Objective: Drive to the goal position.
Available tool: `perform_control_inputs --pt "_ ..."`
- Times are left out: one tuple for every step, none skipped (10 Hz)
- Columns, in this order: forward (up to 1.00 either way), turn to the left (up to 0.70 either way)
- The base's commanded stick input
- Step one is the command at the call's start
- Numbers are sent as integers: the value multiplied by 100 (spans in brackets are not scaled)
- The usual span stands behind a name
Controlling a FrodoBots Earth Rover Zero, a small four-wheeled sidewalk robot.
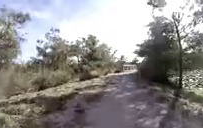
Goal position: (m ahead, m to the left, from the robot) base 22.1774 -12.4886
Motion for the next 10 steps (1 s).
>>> perform_control_inputs --pt "85 0" --pt "85 0" --pt "85 0" --pt "85 -15" --pt "85 -28" --pt "85 -10" --pt "85 -4" --pt "85 0" --pt "85 0" --pt "85 0"
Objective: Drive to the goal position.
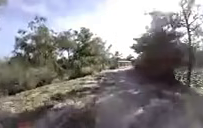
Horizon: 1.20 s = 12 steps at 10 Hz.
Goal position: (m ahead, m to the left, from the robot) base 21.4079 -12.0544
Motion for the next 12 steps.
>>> perform_control_inputs --pt "85 0" --pt "85 0" --pt "85 0" --pt "85 0" --pt "85 0" --pt "85 0" --pt "85 0" --pt "85 0" --pt "85 0" --pt "85 0" --pt "85 0" --pt "85 0"
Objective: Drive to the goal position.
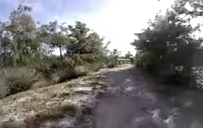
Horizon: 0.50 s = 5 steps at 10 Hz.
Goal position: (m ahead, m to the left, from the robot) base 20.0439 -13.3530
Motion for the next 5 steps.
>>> perform_control_inputs --pt "85 0" --pt "85 0" --pt "85 -10" --pt "85 -30" --pt "85 -34"
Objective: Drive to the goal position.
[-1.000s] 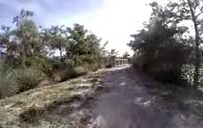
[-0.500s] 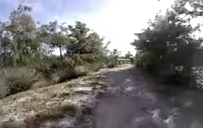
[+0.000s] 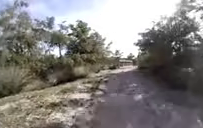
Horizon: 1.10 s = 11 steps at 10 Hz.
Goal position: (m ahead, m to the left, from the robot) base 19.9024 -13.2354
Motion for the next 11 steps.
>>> perform_control_inputs --pt "85 -34" --pt "85 -34" --pt "85 -34" --pt "85 -34" --pt "85 -34" --pt "85 0" --pt "85 0" --pt "85 0" --pt "85 0" --pt "85 0" --pt "85 -30"
